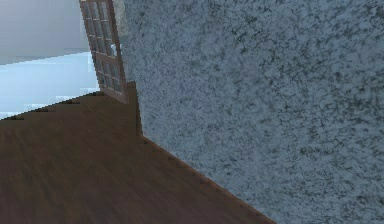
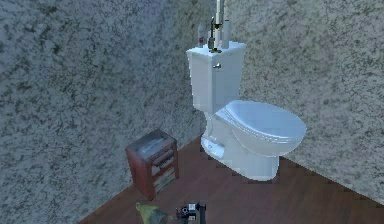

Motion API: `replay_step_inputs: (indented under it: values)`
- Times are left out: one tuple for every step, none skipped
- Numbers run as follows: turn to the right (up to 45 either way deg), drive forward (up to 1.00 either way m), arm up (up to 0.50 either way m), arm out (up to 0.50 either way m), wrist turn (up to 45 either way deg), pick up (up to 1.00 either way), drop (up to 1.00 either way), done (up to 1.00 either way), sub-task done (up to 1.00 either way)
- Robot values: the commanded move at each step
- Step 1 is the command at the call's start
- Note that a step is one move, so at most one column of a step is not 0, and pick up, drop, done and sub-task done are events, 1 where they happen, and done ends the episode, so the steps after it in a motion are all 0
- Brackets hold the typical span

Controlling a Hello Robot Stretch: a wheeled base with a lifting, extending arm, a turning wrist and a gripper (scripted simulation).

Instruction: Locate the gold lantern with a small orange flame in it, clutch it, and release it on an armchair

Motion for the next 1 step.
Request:
replay_step_inputs:
  values:
    - [0.0,0.0,0.0,0.0,45.0,0.0,0.0,0.0,0.0]
